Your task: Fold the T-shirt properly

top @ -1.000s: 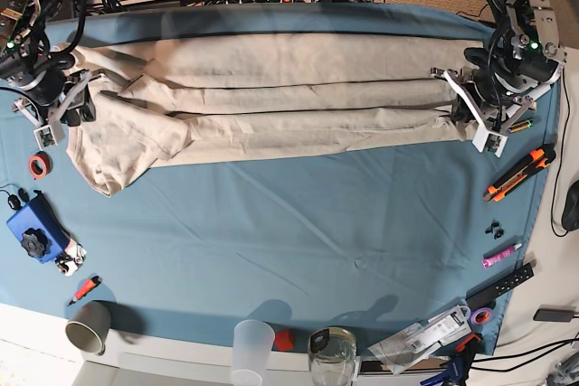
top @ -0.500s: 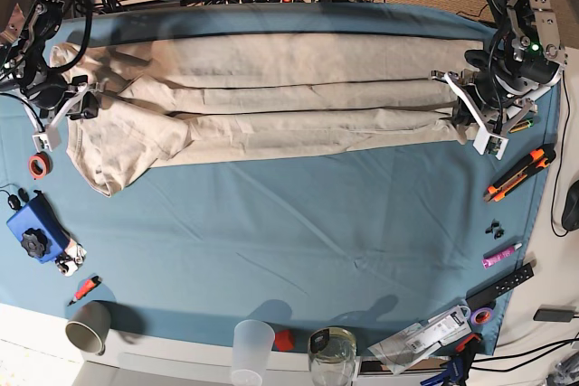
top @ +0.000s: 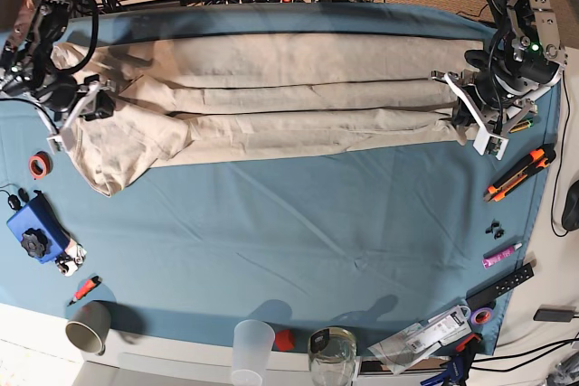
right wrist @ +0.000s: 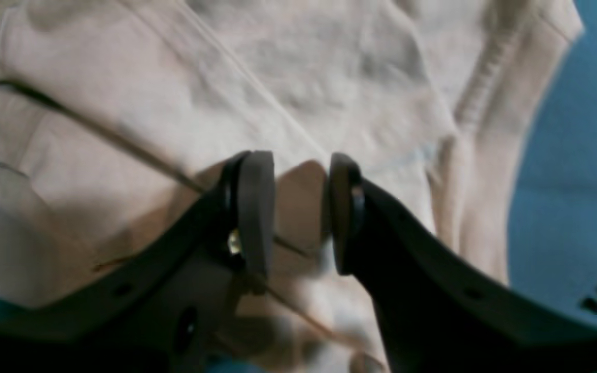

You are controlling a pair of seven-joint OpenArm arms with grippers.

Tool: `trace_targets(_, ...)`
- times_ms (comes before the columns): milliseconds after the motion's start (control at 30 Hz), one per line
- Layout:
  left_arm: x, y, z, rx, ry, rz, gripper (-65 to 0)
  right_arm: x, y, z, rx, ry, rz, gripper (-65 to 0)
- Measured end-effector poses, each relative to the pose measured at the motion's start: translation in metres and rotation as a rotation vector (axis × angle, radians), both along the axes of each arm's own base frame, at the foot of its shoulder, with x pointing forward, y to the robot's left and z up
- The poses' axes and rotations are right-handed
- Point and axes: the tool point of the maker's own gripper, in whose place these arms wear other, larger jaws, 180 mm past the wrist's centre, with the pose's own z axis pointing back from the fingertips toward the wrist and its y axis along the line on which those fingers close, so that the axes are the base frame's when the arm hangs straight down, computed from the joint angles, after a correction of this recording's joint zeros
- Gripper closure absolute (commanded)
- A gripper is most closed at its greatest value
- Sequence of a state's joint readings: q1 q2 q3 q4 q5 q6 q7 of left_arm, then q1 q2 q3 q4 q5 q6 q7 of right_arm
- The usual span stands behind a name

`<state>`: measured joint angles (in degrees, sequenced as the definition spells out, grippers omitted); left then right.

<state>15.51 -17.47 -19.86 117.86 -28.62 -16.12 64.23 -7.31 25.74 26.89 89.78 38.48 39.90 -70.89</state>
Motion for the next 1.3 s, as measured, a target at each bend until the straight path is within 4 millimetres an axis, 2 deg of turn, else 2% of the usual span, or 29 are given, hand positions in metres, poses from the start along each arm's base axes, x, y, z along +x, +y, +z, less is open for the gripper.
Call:
trace_targets(100,0.000,0.000,0.000,0.000,0.000,0.000,0.0,0.005,-0.003,-0.007,-0.049,0.006,-0.038,0.0)
trace_targets(333,0.000,0.000,0.000,0.000,0.000,0.000,0.0,0.010,-0.010,-0.004,-0.102,-0.017,-0.064,0.0)
trace_targets(400,0.000,0.000,0.000,0.000,0.000,0.000,0.0,0.014,-0.007,0.008,-0.124,-0.046,-0.046,0.0)
trace_targets(533,0.000,0.000,0.000,0.000,0.000,0.000,0.0,0.032,0.007,0.051,-0.183,-0.173,0.018,0.0)
trace_targets(600,0.000,0.000,0.000,0.000,0.000,0.000,0.0,0.036,0.012,0.063,-0.194,-0.208,0.039,0.0)
trace_targets(800,0.000,0.000,0.000,0.000,0.000,0.000,0.0,0.016,0.011,0.046,-0.203,-0.136,0.044,0.0)
trace_targets(1000,0.000,0.000,0.000,0.000,0.000,0.000,0.0,0.013,0.009,0.044,-0.213,-0.113,0.043,0.0)
trace_targets(1033,0.000,0.000,0.000,0.000,0.000,0.000,0.0,0.013,0.009,0.044,-0.213,-0.113,0.043,-2.5)
trace_targets(1133,0.000,0.000,0.000,0.000,0.000,-0.001,0.0,0.013,0.009,0.044,-0.213,-0.114,0.043,-16.3)
trace_targets(1167,0.000,0.000,0.000,0.001,0.000,-0.005,0.0,0.013,0.009,0.044,-0.213,-0.113,0.043,-18.5)
trace_targets(1233,-0.001,0.000,0.000,0.001,0.001,-0.004,0.0,0.013,0.009,0.044,-0.215,-0.113,0.042,-19.0)
trace_targets(1300,-0.002,0.000,-0.002,0.001,0.006,-0.004,0.0,0.011,0.000,0.043,-0.262,-0.099,0.033,-19.0)
